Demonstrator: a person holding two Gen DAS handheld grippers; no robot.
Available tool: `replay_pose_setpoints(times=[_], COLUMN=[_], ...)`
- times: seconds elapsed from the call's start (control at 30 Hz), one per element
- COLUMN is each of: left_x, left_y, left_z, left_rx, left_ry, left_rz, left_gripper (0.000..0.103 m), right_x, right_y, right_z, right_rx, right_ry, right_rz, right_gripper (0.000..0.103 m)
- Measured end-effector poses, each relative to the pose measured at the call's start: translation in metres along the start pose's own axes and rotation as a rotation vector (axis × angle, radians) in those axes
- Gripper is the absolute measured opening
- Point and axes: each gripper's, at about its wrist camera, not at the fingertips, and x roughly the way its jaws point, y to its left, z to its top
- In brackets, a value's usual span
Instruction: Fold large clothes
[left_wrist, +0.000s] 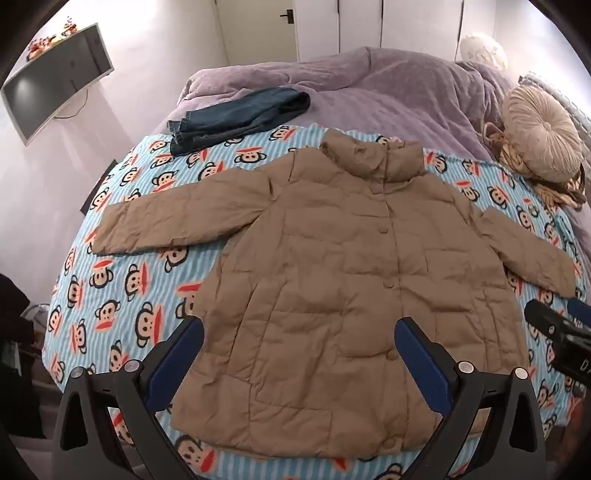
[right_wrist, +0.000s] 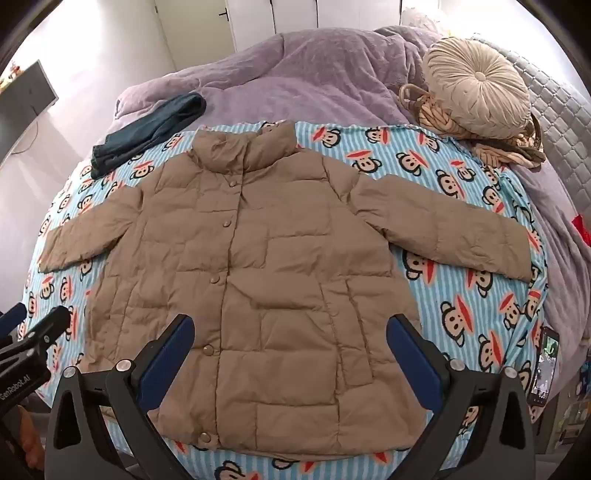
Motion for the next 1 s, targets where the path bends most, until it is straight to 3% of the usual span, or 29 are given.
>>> replay_pose_setpoints(times=[0.07, 0.1, 0.13, 0.23, 0.43, 1.0], left_x=[0.002, 0.006, 0.011, 0.011, 0.014, 0.02], left_y=[0.013, 0.015, 0.007, -0.002, -0.002, -0.006], left_z=[-0.006, -0.004, 0.003, 0.003, 0.007, 0.005], left_rx=[-0.023, -0.019, -0.002, 0.024, 0.029, 0.03], left_ry=[0.006, 0.03, 0.055, 0.045, 0.065, 0.077], left_rz=[-0.015, -0.004, 0.038, 0.068, 0.034, 0.048], left_gripper=[0.103, 0.103, 0.103, 0.103, 0.103, 0.103], right_x=[0.001, 0.001, 0.001, 0.001, 0.002, 0.011], right_y=[0.0, 0.0, 0.006, 0.008, -0.001, 0.009], right_z=[0.002, 0.004, 0.003, 0.004, -0.001, 0.002], right_rx=[0.003, 0.005, -0.014, -0.01, -0.022, -0.02], right_ry=[-0.003, -0.007, -0.006, -0.007, 0.003, 0.032], right_rz=[0.005, 0.01, -0.038, -0.035, -0.011, -0.003], right_gripper=[0.103, 0.103, 0.103, 0.103, 0.103, 0.103])
